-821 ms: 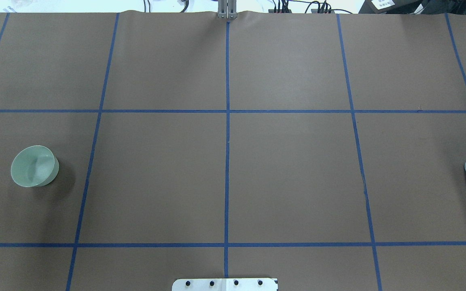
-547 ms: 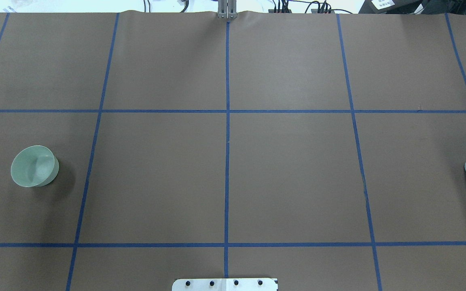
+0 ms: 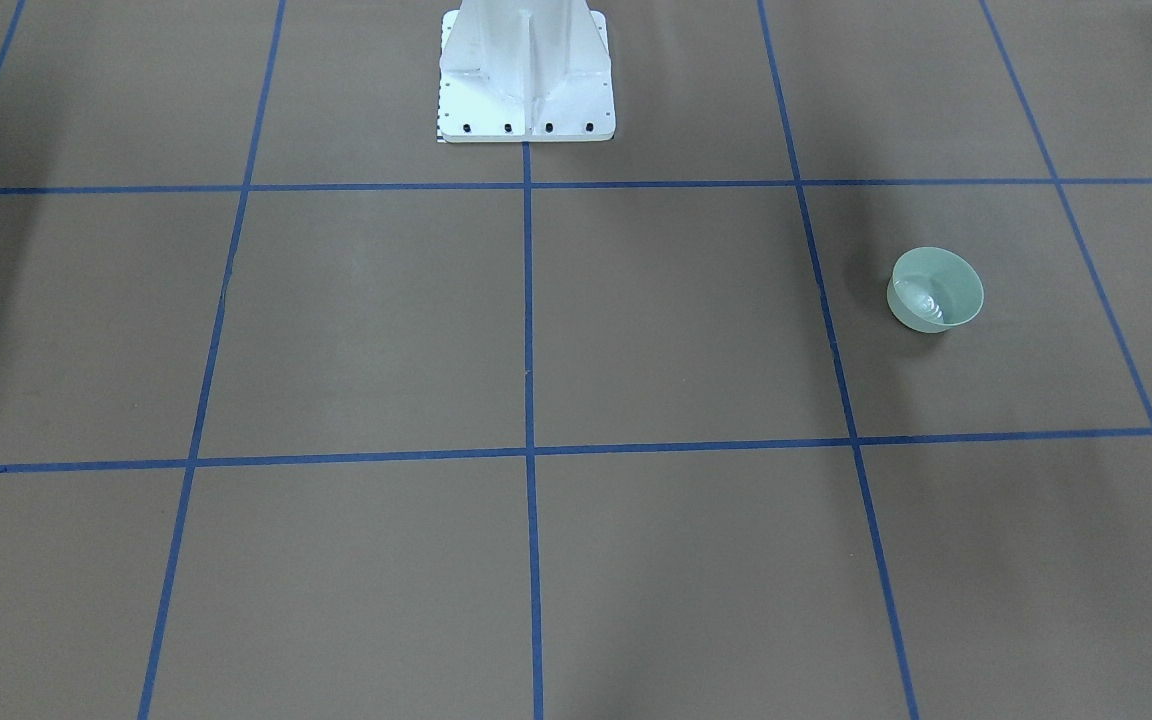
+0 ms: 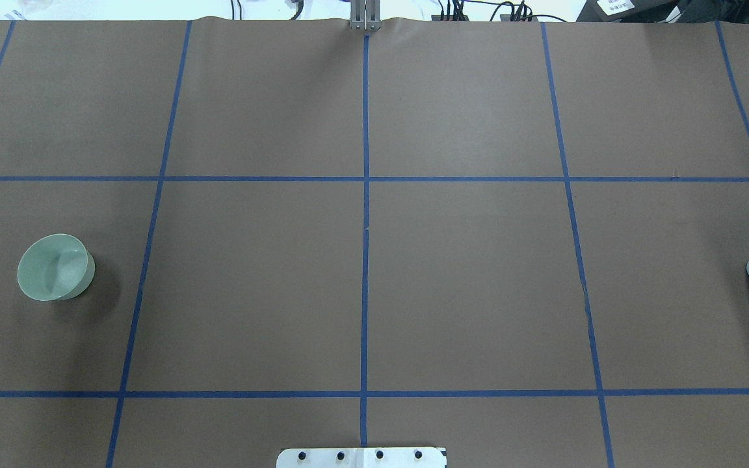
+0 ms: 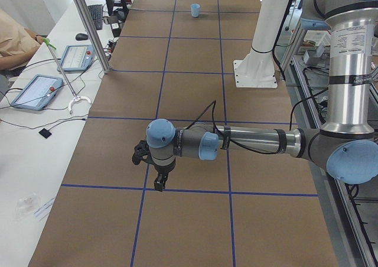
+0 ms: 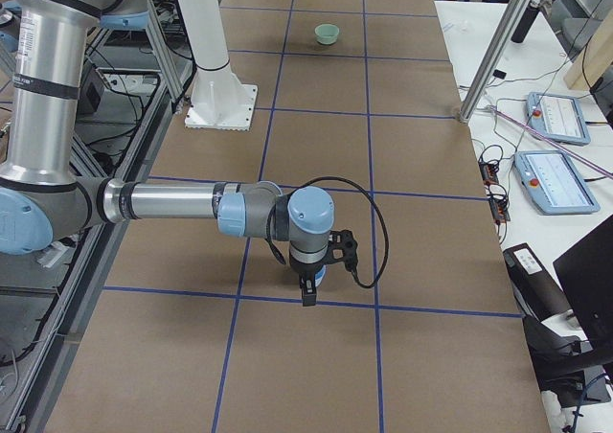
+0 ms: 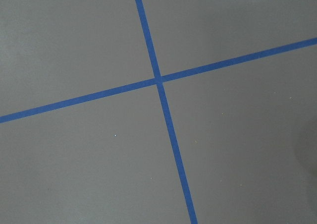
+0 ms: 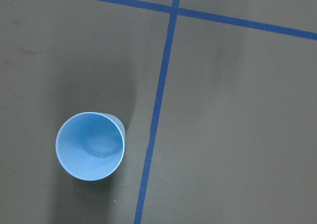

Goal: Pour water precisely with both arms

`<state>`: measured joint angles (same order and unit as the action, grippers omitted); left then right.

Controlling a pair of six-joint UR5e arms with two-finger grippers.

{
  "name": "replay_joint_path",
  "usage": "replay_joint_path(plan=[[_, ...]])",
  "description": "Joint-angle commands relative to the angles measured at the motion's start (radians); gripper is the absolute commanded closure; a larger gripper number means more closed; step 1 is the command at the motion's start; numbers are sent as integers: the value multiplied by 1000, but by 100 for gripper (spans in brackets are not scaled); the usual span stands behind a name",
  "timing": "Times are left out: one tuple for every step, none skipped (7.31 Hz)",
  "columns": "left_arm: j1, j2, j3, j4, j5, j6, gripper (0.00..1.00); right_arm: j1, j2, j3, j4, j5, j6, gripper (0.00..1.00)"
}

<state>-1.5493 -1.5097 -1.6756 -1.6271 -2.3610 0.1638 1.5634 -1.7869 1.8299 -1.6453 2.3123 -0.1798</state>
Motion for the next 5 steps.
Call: replay_joint_path(plan=[[0, -4, -1, 0, 0, -9, 0, 0, 10, 9, 4, 12, 8, 0], [0, -12, -3, -2, 0, -9, 0, 0, 12, 9, 8, 12, 9, 0], [0, -27, -3, -13, -1, -7, 0, 0, 11, 9, 72, 10, 13, 0], [0, -46, -3, -45, -1, -9, 0, 1, 3, 9, 179, 10, 14, 0], [0, -49, 5, -113, 3, -9, 0, 1, 3, 2, 224, 10, 14, 0]])
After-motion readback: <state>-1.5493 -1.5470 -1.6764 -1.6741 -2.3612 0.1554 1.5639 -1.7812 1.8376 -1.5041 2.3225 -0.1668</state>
